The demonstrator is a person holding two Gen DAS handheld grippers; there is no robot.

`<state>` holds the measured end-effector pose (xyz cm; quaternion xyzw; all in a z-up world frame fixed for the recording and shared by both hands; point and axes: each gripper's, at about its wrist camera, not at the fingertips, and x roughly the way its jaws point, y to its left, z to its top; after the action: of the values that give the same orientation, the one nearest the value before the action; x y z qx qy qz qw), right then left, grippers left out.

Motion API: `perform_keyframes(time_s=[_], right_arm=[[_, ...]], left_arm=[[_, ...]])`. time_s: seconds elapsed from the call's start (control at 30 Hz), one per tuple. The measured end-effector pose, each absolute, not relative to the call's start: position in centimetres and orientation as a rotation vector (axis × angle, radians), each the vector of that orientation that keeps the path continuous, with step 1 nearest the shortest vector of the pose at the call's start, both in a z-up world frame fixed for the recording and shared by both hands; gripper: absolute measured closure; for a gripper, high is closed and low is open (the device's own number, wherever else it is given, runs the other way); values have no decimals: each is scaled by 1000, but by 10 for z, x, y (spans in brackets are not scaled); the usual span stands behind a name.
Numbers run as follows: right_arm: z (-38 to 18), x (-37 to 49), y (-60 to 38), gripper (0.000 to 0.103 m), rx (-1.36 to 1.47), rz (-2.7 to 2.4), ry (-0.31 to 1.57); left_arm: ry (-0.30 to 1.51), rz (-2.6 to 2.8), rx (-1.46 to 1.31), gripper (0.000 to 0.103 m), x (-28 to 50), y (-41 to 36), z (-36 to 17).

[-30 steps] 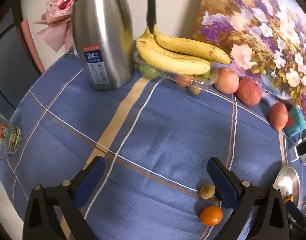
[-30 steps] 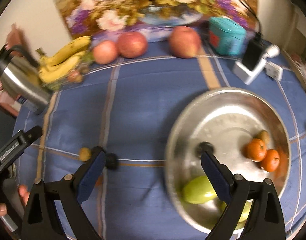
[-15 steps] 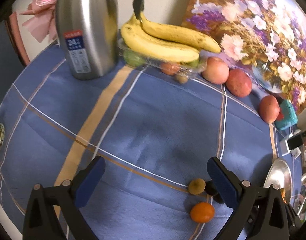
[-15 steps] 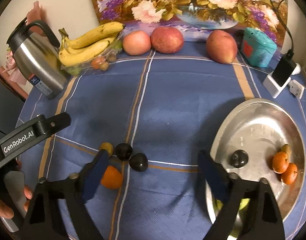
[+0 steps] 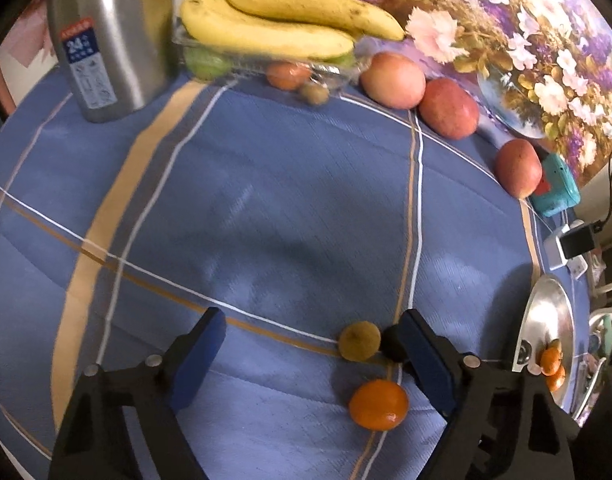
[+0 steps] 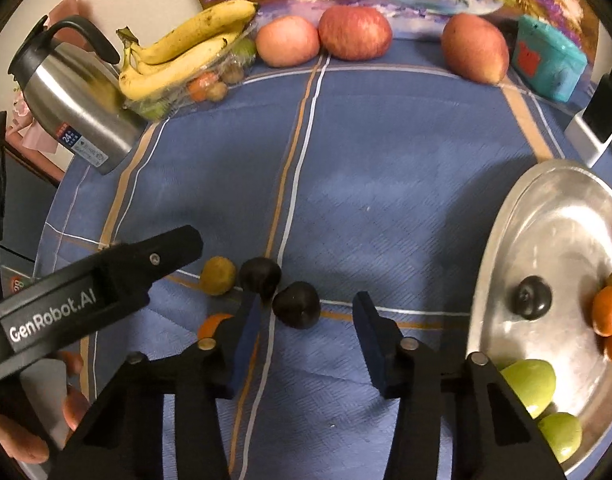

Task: Organize fruits
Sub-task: 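Grasp a dark round fruit with the right tool while the left tool grasps the tan fruit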

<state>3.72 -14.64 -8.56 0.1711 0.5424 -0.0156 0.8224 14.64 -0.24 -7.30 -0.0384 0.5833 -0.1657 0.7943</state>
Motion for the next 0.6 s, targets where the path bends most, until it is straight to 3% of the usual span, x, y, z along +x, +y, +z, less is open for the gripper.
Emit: perform_keyframes(time_s=[0.33, 0.6], right_arm=[[-94, 41, -141, 61, 370, -20, 1166], [-93, 42, -140, 75, 381, -8, 1161]], left_arm=[[1316, -372, -144, 24, 148, 0, -82], [1334, -411, -169, 45, 148, -4, -83]])
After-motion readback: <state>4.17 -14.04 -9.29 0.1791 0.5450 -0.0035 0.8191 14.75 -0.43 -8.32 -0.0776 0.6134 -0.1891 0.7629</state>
